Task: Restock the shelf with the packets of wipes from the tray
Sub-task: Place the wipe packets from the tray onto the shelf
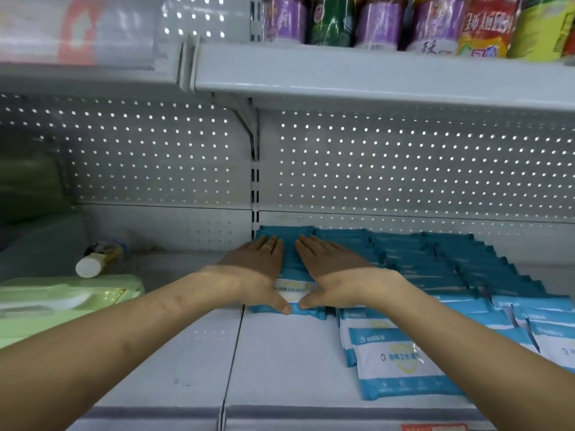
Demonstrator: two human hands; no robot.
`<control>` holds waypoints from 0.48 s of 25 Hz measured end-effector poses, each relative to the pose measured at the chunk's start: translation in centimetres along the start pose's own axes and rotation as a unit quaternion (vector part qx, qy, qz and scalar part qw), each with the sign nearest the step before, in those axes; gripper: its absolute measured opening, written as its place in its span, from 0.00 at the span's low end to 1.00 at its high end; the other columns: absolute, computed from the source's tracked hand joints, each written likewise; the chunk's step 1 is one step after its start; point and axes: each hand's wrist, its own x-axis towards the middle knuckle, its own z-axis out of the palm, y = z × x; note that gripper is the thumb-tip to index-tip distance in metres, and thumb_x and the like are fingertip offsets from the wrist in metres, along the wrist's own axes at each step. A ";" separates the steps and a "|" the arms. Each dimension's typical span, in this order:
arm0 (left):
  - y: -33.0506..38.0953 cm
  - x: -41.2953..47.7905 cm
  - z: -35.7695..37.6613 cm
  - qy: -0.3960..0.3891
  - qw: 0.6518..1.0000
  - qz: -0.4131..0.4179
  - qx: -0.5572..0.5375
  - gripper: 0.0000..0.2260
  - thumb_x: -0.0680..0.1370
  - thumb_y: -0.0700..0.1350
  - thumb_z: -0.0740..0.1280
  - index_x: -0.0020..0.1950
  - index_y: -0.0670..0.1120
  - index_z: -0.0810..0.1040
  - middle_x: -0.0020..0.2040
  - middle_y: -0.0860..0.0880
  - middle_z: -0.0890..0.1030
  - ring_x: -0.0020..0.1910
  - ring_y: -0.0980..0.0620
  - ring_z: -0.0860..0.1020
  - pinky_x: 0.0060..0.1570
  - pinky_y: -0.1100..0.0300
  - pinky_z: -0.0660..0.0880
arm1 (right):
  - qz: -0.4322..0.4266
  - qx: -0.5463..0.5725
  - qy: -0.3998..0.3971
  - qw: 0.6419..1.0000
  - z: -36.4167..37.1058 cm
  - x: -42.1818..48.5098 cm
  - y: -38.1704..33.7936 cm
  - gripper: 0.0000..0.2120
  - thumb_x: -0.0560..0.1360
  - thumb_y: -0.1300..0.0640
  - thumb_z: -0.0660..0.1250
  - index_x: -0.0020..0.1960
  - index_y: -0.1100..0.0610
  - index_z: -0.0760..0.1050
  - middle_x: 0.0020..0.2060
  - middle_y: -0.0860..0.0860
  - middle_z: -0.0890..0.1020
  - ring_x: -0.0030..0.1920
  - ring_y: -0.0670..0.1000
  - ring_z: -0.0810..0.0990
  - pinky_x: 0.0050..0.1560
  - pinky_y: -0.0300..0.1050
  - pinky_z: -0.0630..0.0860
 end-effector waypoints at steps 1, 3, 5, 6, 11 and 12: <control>0.0 0.4 0.0 0.002 1.000 -0.014 -0.004 0.61 0.67 0.73 0.71 0.83 0.44 0.41 0.84 0.47 0.46 0.83 0.46 0.45 0.80 0.52 0.53 | 0.000 -0.007 0.009 1.000 0.0 0.5 0.1 0.55 0.73 0.34 0.69 0.83 0.57 0.39 0.83 0.52 0.43 0.83 0.51 0.42 0.82 0.49 0.47; -0.1 1.1 -0.2 0.000 0.999 -0.039 -0.011 0.63 0.65 0.73 0.73 0.83 0.44 0.40 0.84 0.46 0.47 0.82 0.41 0.47 0.77 0.49 0.58 | -0.001 -0.022 0.021 1.000 0.0 1.4 0.1 0.56 0.73 0.35 0.70 0.83 0.57 0.39 0.83 0.53 0.43 0.83 0.53 0.42 0.82 0.50 0.46; -0.1 1.6 -0.2 0.000 0.998 -0.054 -0.025 0.64 0.64 0.72 0.75 0.83 0.44 0.41 0.84 0.45 0.47 0.81 0.40 0.54 0.75 0.47 0.65 | -0.002 -0.035 0.029 0.999 -0.1 2.0 0.0 0.57 0.72 0.35 0.72 0.83 0.57 0.39 0.83 0.54 0.42 0.83 0.55 0.42 0.82 0.52 0.46; -0.2 1.8 0.0 0.004 0.998 -0.056 -0.032 0.64 0.63 0.71 0.75 0.83 0.44 0.41 0.84 0.45 0.47 0.80 0.41 0.58 0.73 0.48 0.67 | -0.002 -0.041 0.032 0.999 -0.1 2.1 -0.1 0.57 0.72 0.36 0.72 0.83 0.58 0.38 0.83 0.54 0.42 0.83 0.56 0.42 0.82 0.52 0.46; 0.2 1.7 0.8 0.070 0.995 -0.060 -0.038 0.59 0.65 0.68 0.76 0.83 0.45 0.48 0.83 0.44 0.51 0.76 0.44 0.65 0.68 0.49 0.73 | -0.007 -0.092 0.075 0.993 0.9 2.1 -0.7 0.51 0.77 0.40 0.68 0.83 0.59 0.39 0.83 0.55 0.46 0.83 0.57 0.47 0.81 0.52 0.46; 0.5 1.6 1.0 0.085 0.994 -0.061 -0.032 0.58 0.66 0.67 0.76 0.83 0.45 0.48 0.83 0.45 0.52 0.78 0.44 0.63 0.68 0.48 0.73 | -0.010 -0.096 0.088 0.991 1.1 1.9 -0.8 0.49 0.78 0.41 0.67 0.83 0.59 0.39 0.83 0.55 0.46 0.83 0.57 0.48 0.81 0.52 0.47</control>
